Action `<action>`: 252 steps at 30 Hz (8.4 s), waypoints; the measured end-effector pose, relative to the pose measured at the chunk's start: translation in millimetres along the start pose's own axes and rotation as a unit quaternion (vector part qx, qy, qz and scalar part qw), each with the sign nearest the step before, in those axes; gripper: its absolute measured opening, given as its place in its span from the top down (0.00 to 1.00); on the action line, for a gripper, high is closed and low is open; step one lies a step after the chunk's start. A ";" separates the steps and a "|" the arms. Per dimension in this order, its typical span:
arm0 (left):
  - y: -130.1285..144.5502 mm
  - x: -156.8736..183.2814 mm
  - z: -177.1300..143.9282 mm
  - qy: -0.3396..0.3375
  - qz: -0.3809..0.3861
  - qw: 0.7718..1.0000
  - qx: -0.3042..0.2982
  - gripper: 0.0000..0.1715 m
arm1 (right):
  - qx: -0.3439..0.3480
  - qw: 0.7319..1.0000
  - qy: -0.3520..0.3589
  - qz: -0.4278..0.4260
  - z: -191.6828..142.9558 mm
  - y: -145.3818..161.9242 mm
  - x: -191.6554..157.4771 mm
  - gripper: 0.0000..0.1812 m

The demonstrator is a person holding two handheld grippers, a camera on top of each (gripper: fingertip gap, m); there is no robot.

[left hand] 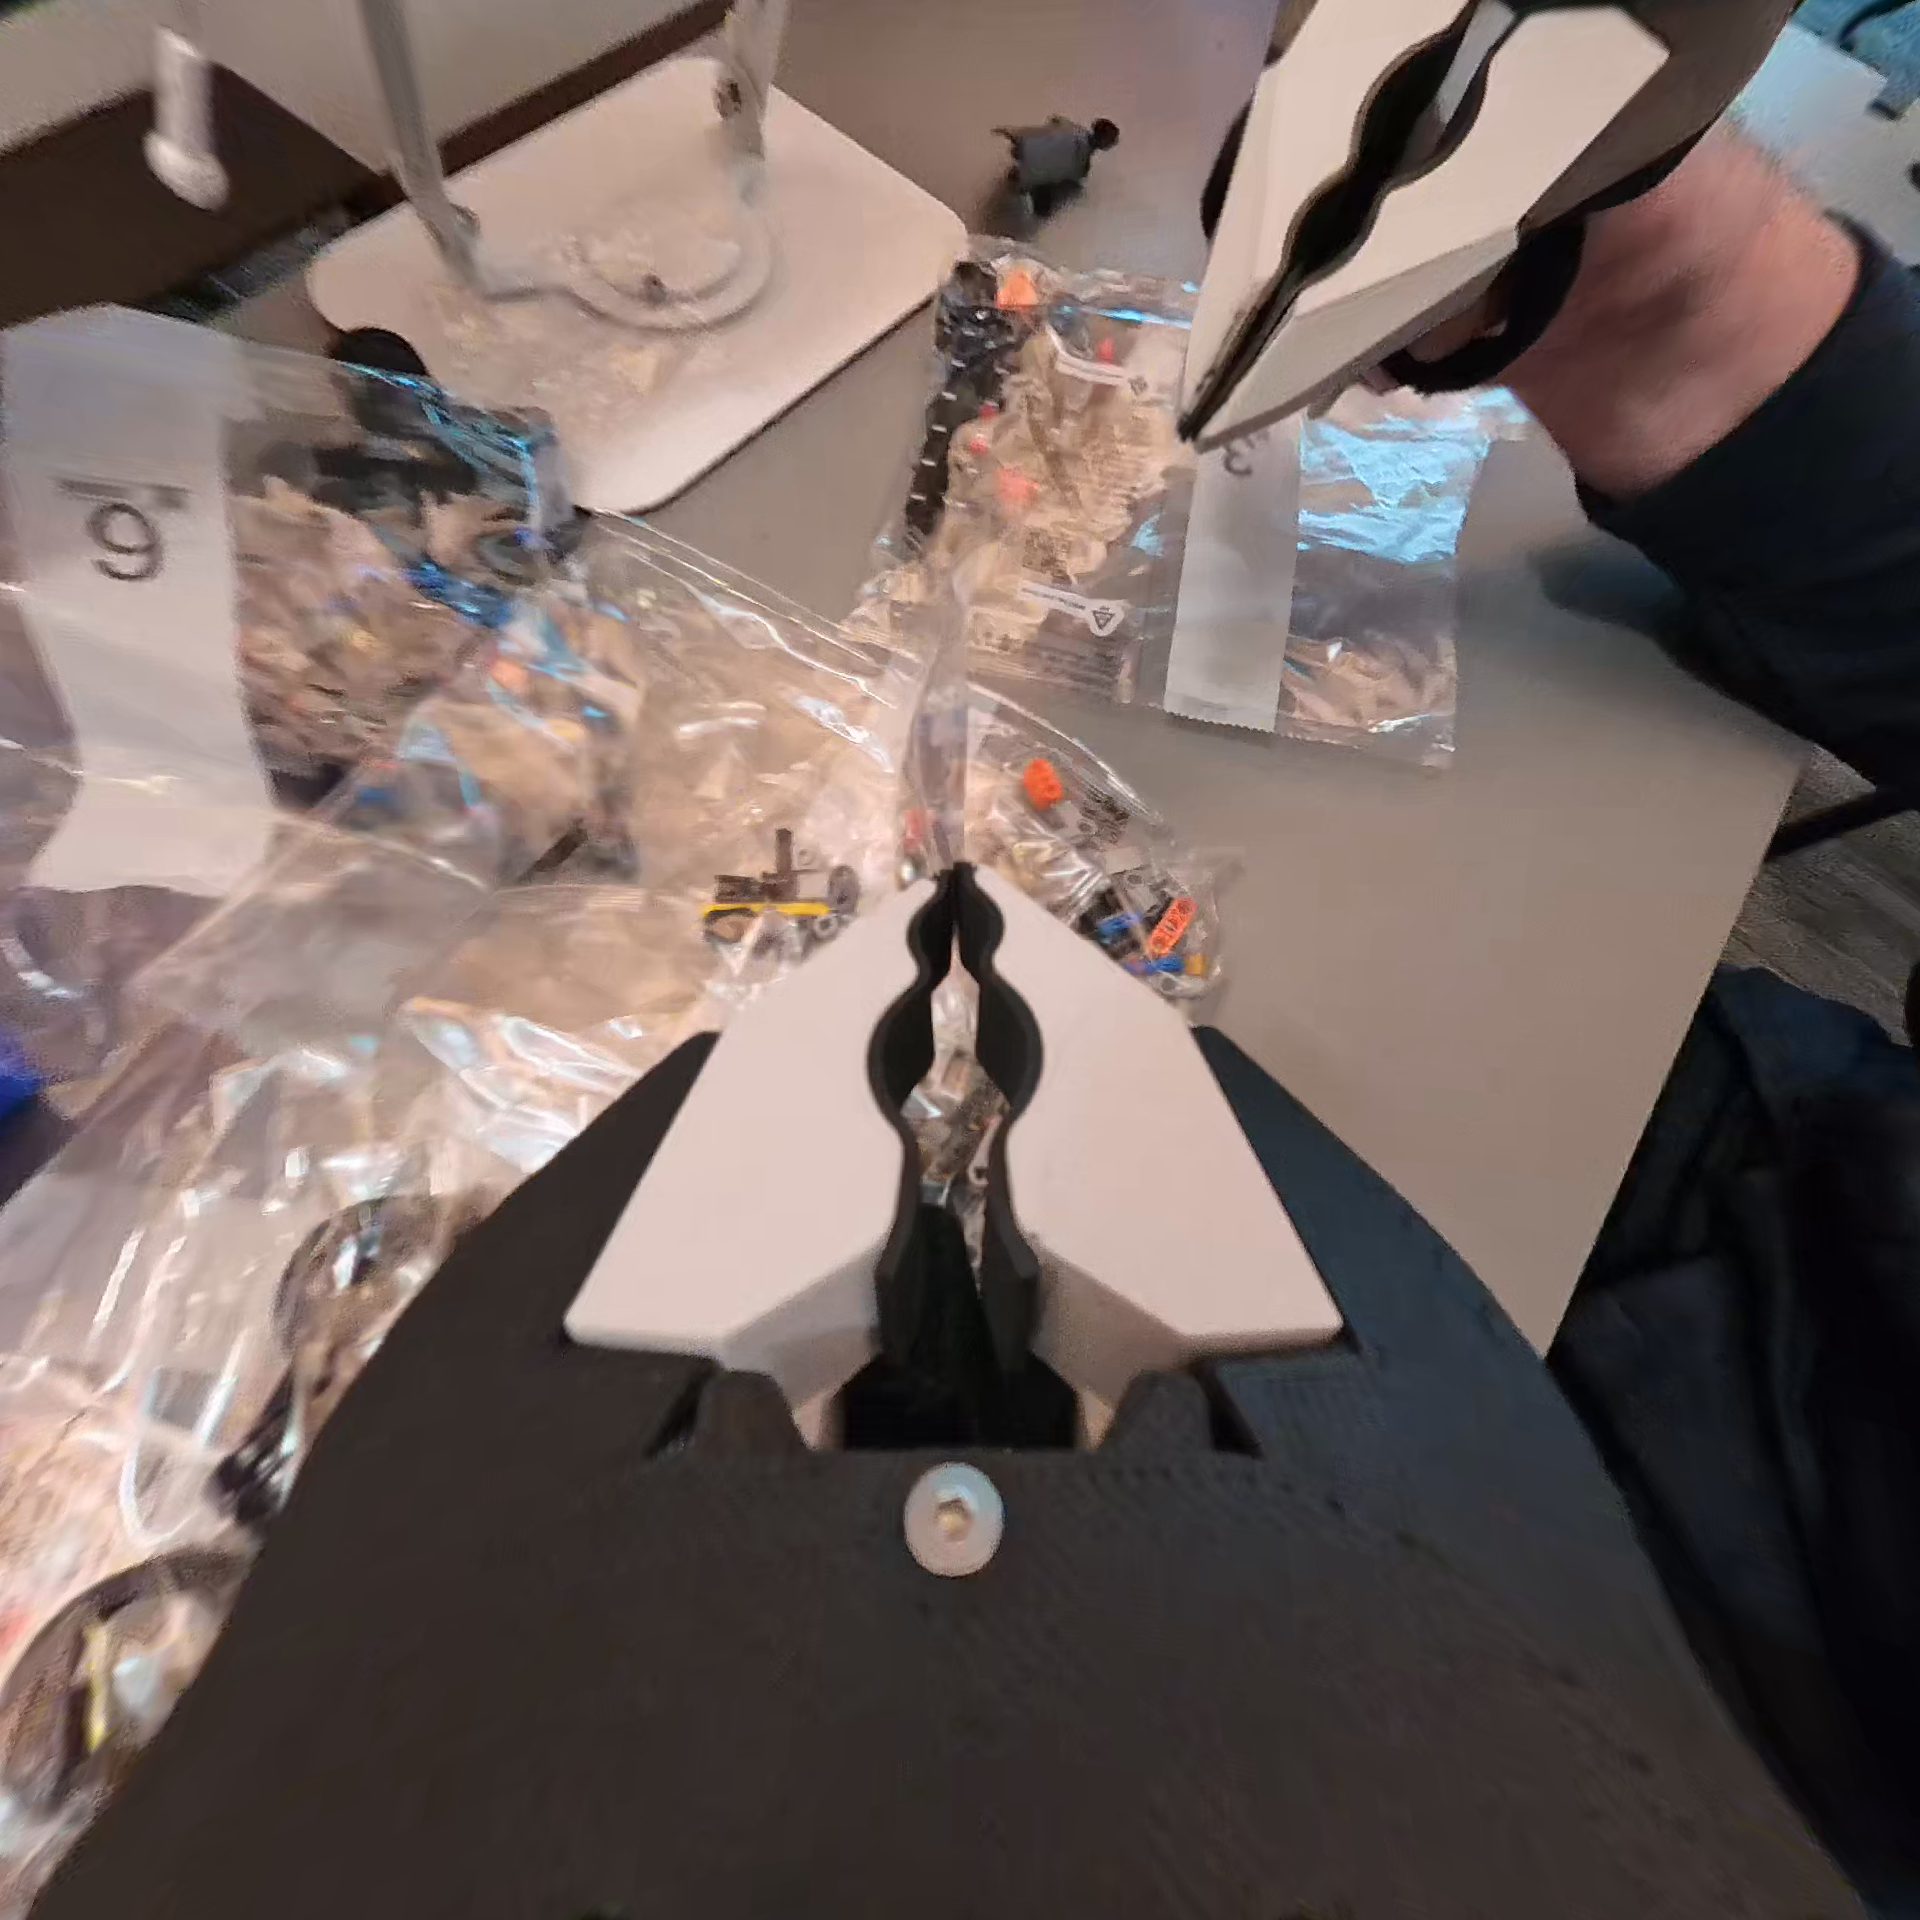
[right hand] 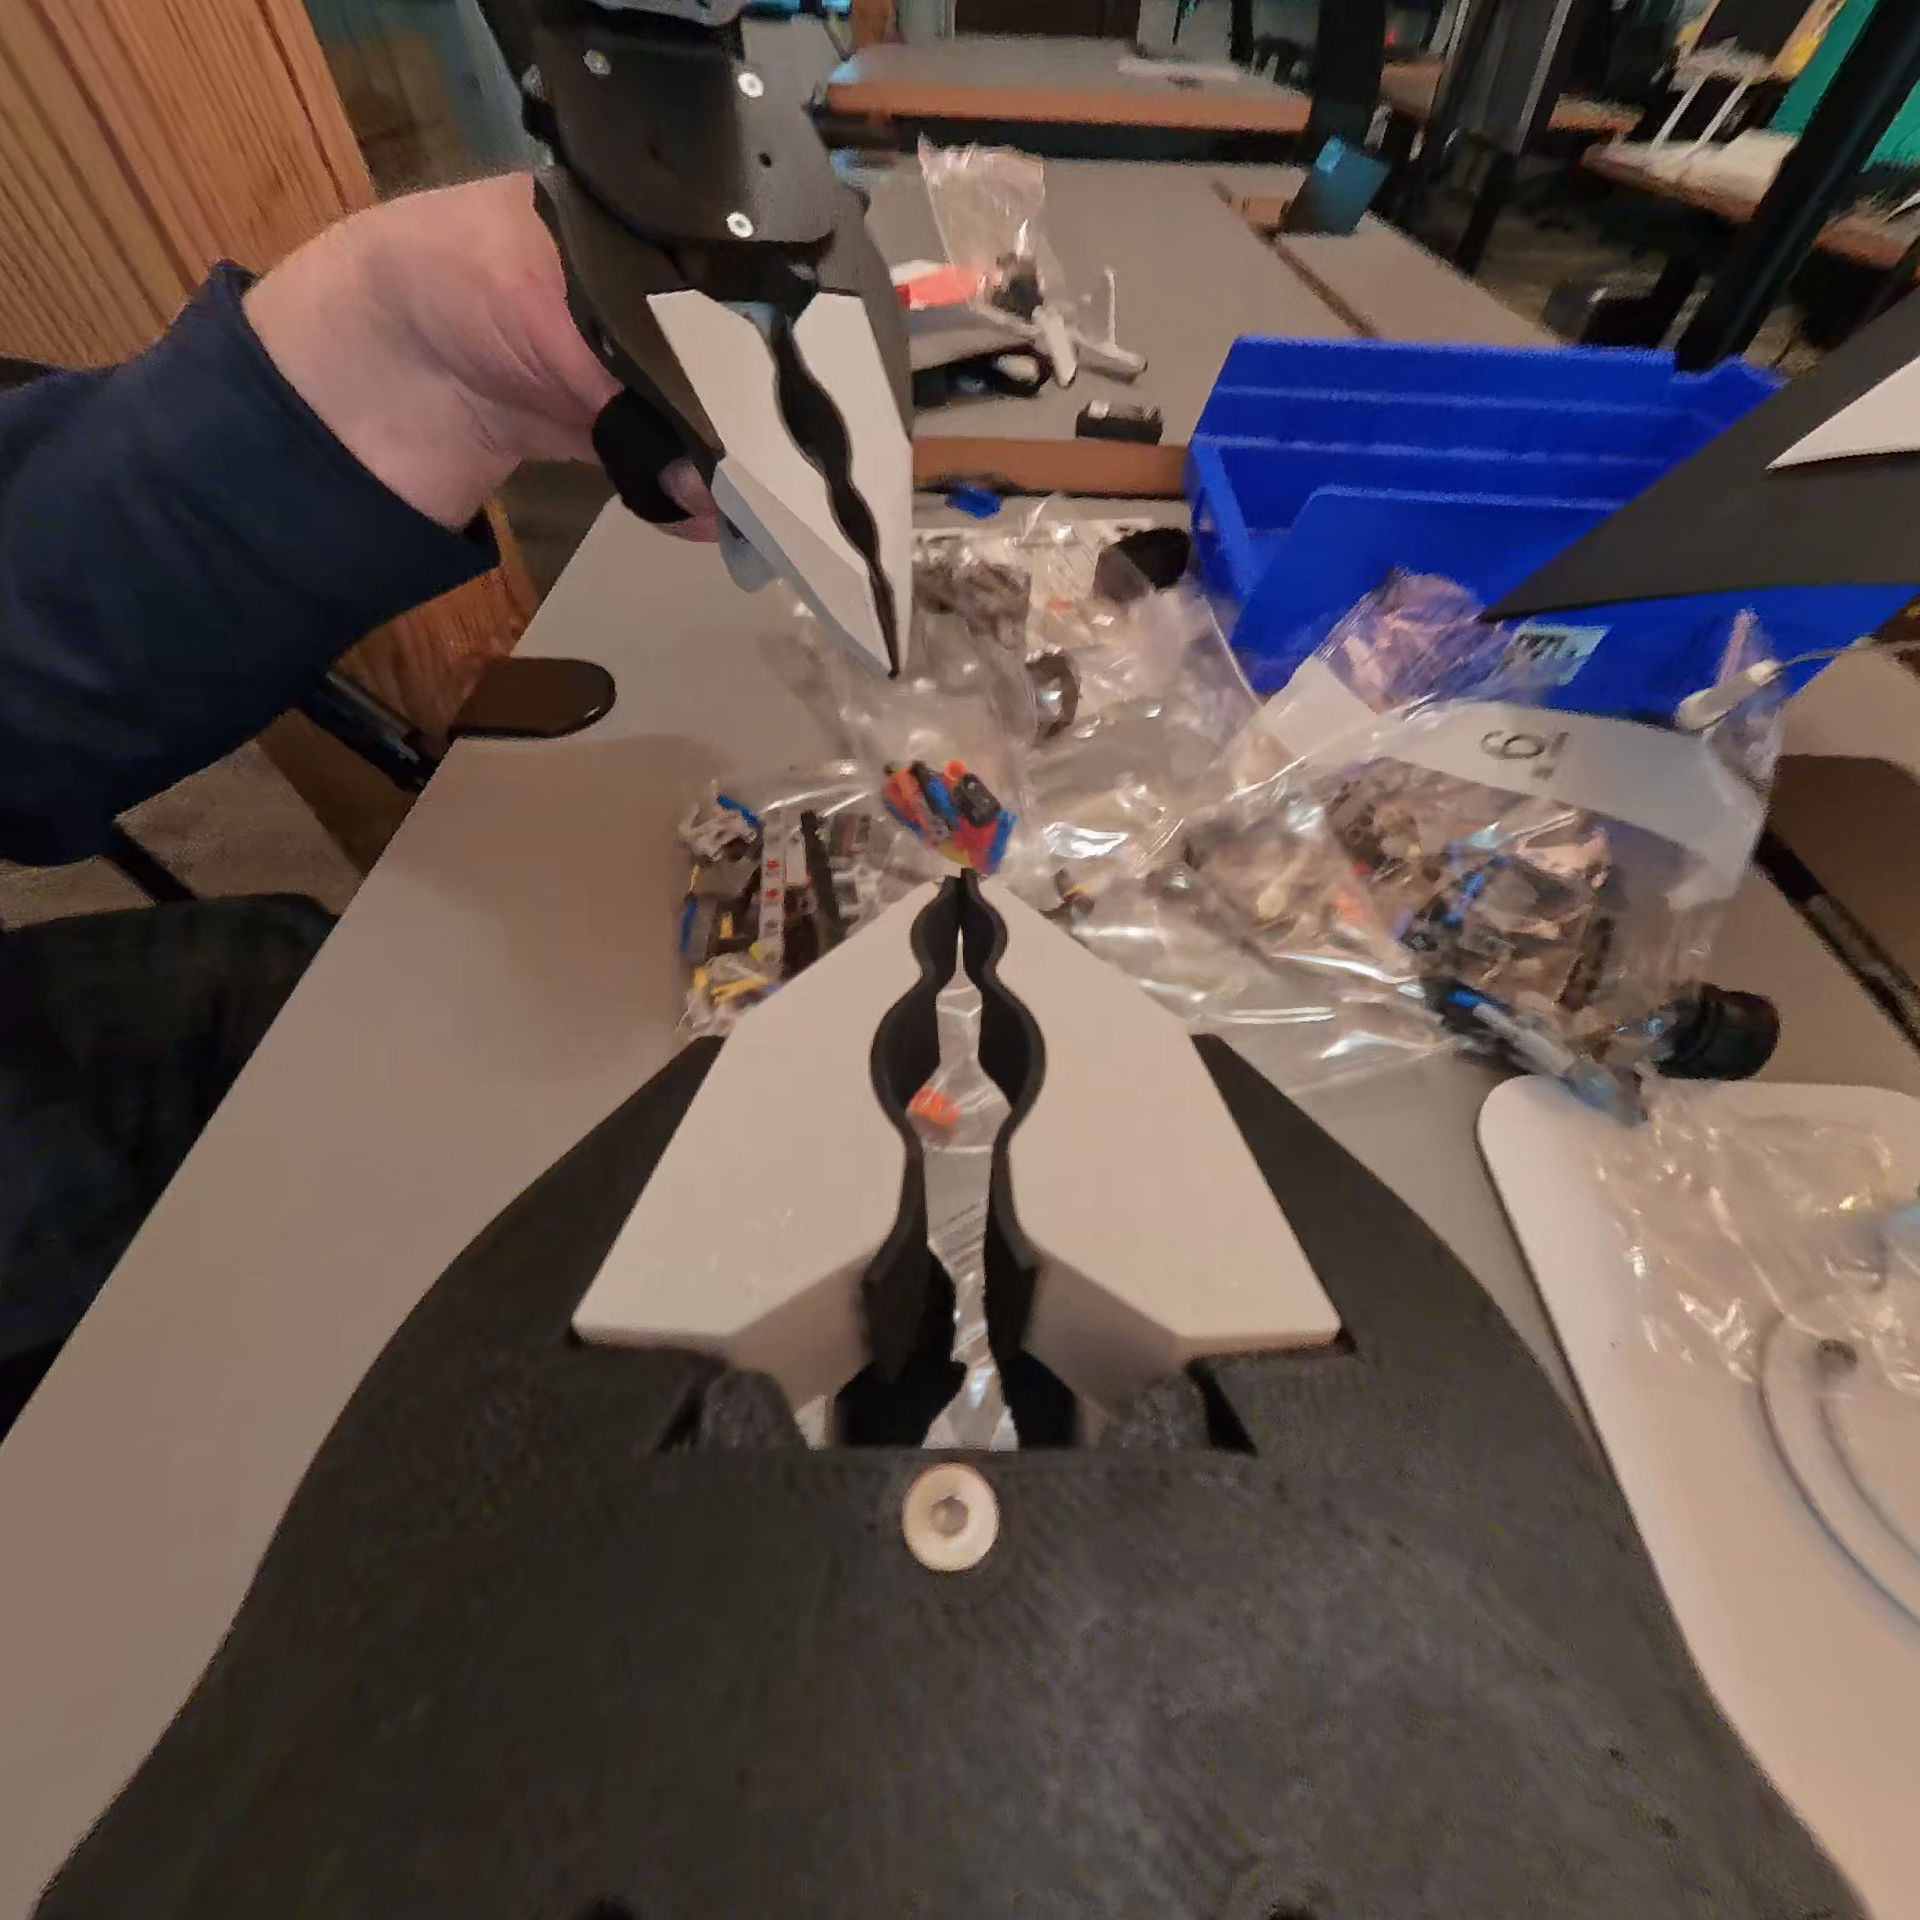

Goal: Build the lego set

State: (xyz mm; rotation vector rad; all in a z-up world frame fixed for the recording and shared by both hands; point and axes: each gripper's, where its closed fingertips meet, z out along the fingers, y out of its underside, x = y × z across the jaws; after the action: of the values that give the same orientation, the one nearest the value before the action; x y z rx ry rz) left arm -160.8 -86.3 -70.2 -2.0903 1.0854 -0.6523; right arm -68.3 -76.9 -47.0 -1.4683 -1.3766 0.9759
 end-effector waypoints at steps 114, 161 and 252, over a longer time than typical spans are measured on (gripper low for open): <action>35.3 32.1 61.4 -0.036 0.120 0.992 0.014 0.98 | -0.143 0.978 0.031 -0.150 41.0 29.2 -25.5 0.94; 31.5 24.4 29.8 0.018 -0.007 0.995 0.099 0.99 | -0.152 0.978 0.048 -0.134 22.2 31.4 -11.7 0.82; 45.6 31.0 35.3 -0.011 0.074 0.992 0.103 1.00 | -0.071 0.997 0.036 -0.010 53.7 14.3 -12.8 0.88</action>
State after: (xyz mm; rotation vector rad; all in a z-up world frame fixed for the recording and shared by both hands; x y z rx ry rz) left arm -142.9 -119.5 -123.8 -1.8188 1.0996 -0.6385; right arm -115.7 -85.4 -77.5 -1.5762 -1.4296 0.8177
